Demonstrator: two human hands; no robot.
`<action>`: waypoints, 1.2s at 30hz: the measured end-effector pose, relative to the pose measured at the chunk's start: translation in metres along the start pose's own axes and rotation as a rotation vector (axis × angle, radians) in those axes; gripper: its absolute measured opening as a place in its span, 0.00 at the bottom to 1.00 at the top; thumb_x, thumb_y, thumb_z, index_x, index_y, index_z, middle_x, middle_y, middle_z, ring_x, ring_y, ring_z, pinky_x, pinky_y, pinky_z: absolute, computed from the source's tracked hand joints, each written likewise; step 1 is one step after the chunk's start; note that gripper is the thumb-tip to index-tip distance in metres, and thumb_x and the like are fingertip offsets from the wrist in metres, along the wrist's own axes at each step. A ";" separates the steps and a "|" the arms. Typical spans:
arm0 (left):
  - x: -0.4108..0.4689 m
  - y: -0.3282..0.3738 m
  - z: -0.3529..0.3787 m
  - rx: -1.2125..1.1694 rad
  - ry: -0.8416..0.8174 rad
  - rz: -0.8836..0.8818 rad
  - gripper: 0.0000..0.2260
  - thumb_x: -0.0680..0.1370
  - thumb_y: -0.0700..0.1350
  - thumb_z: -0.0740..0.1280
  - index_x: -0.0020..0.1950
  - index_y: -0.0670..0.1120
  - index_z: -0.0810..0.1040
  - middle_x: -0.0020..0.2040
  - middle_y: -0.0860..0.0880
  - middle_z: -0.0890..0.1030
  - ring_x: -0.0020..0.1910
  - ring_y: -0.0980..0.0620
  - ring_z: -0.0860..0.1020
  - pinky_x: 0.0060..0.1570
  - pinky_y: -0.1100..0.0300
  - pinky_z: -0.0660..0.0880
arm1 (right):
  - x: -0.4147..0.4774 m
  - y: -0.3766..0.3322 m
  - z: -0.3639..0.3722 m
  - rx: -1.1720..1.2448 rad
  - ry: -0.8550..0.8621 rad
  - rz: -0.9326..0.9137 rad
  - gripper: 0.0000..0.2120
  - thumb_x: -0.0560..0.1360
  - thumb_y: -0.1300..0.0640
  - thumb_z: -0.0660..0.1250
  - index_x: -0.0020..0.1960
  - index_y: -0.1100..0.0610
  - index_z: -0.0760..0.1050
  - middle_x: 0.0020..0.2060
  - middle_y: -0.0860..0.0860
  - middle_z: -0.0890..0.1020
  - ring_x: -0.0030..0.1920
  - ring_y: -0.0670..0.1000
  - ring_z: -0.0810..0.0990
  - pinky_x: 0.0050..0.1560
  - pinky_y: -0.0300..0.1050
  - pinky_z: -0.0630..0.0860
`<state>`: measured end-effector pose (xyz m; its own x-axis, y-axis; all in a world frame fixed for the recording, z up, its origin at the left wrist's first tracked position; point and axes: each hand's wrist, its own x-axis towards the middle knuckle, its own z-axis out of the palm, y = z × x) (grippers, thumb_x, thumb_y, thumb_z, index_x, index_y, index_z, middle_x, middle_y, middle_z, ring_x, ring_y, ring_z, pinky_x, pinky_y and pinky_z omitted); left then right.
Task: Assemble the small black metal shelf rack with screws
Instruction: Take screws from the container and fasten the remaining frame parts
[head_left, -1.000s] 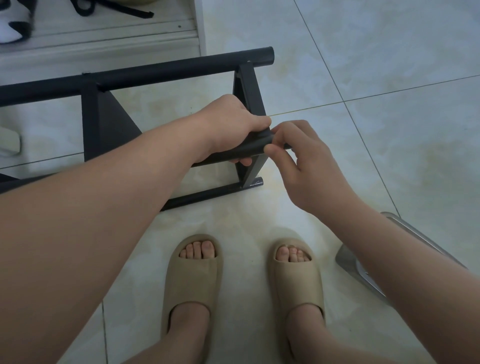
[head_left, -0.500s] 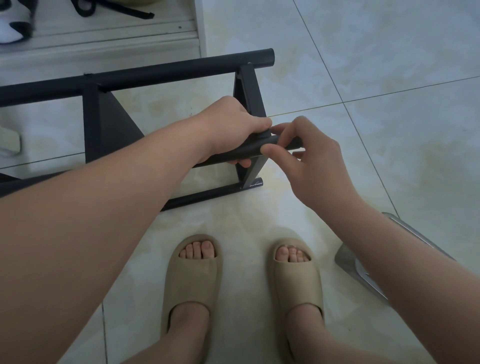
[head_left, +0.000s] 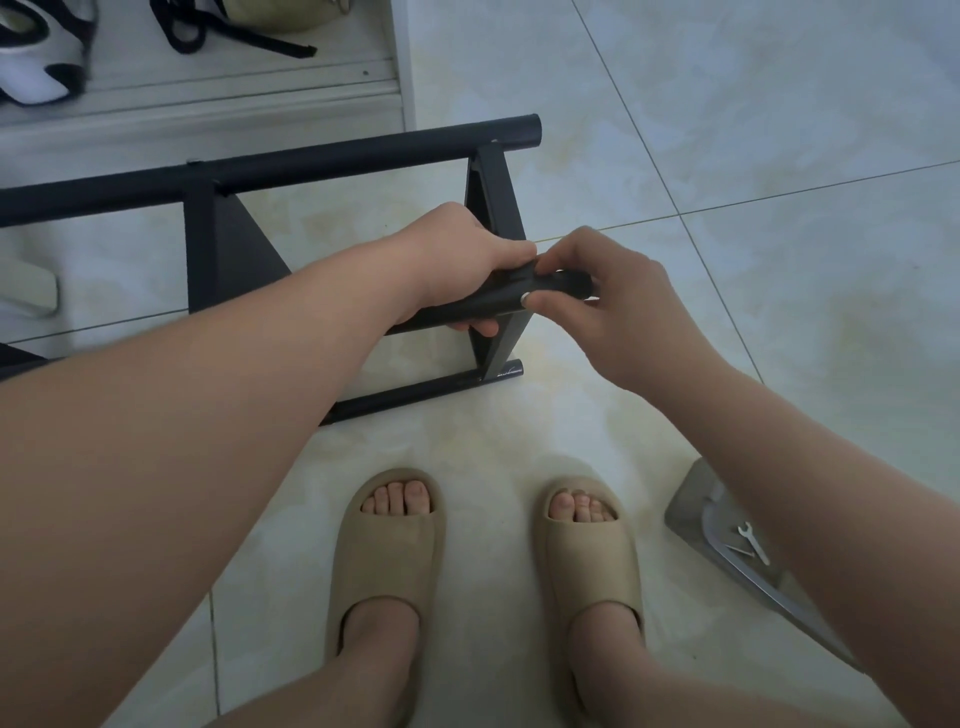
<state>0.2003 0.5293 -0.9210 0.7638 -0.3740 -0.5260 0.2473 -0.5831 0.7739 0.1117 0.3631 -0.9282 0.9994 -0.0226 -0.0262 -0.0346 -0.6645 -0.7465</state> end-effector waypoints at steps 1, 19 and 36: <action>-0.001 0.000 0.000 0.030 0.019 -0.005 0.17 0.78 0.57 0.67 0.48 0.42 0.82 0.38 0.42 0.86 0.36 0.43 0.86 0.35 0.56 0.80 | -0.001 -0.002 0.001 -0.033 -0.001 -0.010 0.07 0.77 0.53 0.72 0.52 0.50 0.75 0.43 0.43 0.81 0.44 0.48 0.77 0.49 0.45 0.75; -0.073 0.008 0.119 0.667 0.171 0.608 0.09 0.81 0.50 0.62 0.59 0.48 0.72 0.51 0.52 0.73 0.51 0.47 0.73 0.50 0.48 0.72 | -0.113 0.076 -0.093 -0.554 -0.291 0.108 0.25 0.83 0.45 0.61 0.79 0.47 0.63 0.79 0.47 0.62 0.77 0.53 0.61 0.72 0.49 0.63; -0.004 -0.026 0.280 0.444 -0.437 0.012 0.16 0.82 0.49 0.63 0.66 0.42 0.74 0.55 0.43 0.80 0.56 0.42 0.78 0.57 0.53 0.74 | -0.166 0.253 -0.035 -0.336 -0.437 0.462 0.17 0.81 0.55 0.65 0.69 0.51 0.76 0.64 0.52 0.81 0.64 0.57 0.78 0.61 0.53 0.75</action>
<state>0.0237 0.3446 -1.0378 0.4270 -0.5887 -0.6864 -0.1030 -0.7858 0.6099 -0.0625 0.1721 -1.0896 0.7887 -0.1023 -0.6062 -0.3815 -0.8547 -0.3521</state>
